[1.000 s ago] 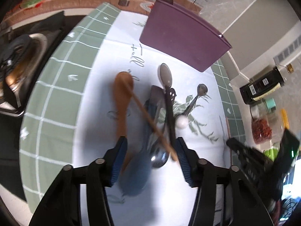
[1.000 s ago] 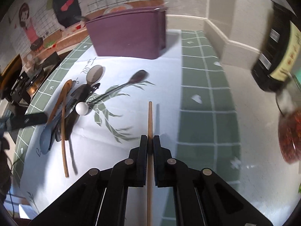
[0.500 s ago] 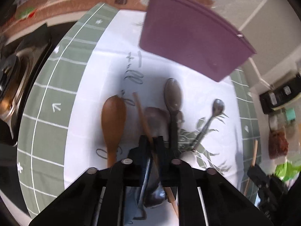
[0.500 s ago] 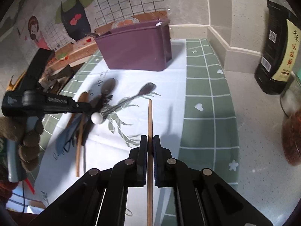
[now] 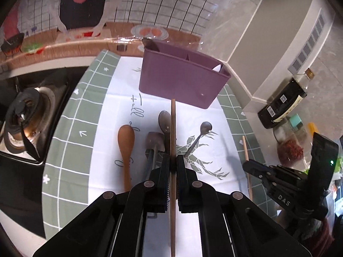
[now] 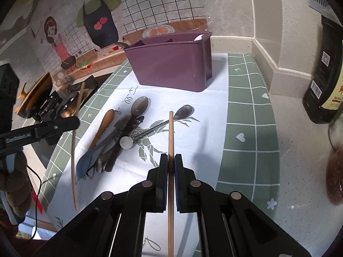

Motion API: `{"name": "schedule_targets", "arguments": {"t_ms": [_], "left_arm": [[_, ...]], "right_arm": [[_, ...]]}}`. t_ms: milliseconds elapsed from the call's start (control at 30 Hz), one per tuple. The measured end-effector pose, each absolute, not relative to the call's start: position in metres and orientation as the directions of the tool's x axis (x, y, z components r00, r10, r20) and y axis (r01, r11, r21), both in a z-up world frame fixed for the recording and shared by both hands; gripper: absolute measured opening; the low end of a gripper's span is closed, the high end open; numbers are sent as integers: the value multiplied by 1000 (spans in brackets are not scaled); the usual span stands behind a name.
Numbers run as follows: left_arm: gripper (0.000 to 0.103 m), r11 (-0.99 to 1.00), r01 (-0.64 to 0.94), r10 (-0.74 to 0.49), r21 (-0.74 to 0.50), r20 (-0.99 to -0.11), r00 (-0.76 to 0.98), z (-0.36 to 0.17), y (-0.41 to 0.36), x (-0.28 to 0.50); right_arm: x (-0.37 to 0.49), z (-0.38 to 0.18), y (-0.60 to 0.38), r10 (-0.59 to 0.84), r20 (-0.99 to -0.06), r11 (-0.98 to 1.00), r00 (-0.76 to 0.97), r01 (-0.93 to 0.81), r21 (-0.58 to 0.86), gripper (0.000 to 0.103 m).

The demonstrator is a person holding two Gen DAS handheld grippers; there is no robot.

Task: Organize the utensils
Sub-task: 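Grasp a wooden chopstick with the right tool while the left tool grasps another, then raise both chopsticks upright and drop them into the purple holder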

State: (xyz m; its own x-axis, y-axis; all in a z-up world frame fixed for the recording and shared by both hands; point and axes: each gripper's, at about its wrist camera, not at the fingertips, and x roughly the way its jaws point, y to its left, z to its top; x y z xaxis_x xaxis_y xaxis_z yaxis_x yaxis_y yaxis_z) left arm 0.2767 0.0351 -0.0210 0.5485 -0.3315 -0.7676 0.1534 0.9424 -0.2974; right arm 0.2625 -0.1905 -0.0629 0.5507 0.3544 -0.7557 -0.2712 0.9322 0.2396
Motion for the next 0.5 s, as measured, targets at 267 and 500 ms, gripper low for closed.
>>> {"name": "schedule_targets", "arguments": {"t_ms": [267,500], "left_arm": [[6,939,182,-343,-294,-737,582,-5,37,261],[6,926,195,-373,-322,-709,599,5,39,258]], "right_arm": [[264,-48,-178,375,-730,923,571,-307,234,5],[266,-29,-170,370,-701,924,609,-322,208,5]]}}
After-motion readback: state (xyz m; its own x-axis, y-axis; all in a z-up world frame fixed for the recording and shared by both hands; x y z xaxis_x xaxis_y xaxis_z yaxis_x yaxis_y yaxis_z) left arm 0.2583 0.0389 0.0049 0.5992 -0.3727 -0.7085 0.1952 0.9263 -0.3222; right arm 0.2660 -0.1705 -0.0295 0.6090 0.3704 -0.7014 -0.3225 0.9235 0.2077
